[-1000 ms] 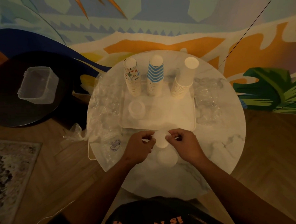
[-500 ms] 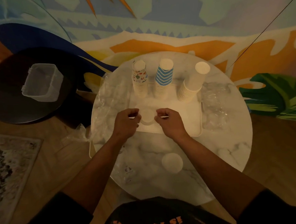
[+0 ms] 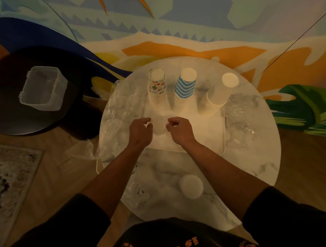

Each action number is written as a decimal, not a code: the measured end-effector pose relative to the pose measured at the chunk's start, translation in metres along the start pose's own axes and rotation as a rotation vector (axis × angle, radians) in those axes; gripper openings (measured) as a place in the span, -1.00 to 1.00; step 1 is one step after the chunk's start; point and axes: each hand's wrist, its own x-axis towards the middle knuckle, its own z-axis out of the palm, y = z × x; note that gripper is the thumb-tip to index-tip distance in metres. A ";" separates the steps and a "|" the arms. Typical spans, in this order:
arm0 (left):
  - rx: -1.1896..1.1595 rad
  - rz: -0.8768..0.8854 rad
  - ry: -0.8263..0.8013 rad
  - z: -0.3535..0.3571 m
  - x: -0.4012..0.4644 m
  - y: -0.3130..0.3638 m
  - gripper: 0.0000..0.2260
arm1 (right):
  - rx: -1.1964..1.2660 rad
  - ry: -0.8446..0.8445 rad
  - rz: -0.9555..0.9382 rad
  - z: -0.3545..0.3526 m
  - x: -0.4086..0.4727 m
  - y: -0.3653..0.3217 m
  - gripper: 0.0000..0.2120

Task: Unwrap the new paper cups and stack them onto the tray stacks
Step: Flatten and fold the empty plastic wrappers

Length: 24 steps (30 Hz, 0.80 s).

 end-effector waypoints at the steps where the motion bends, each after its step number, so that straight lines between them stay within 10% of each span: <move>1: 0.016 0.008 0.002 0.000 0.001 -0.001 -0.74 | -0.006 0.000 -0.006 0.001 0.001 0.000 -0.75; 24: -0.118 -0.075 -0.084 -0.004 0.011 -0.003 -0.73 | 0.152 -0.082 0.168 -0.002 0.004 0.004 -0.86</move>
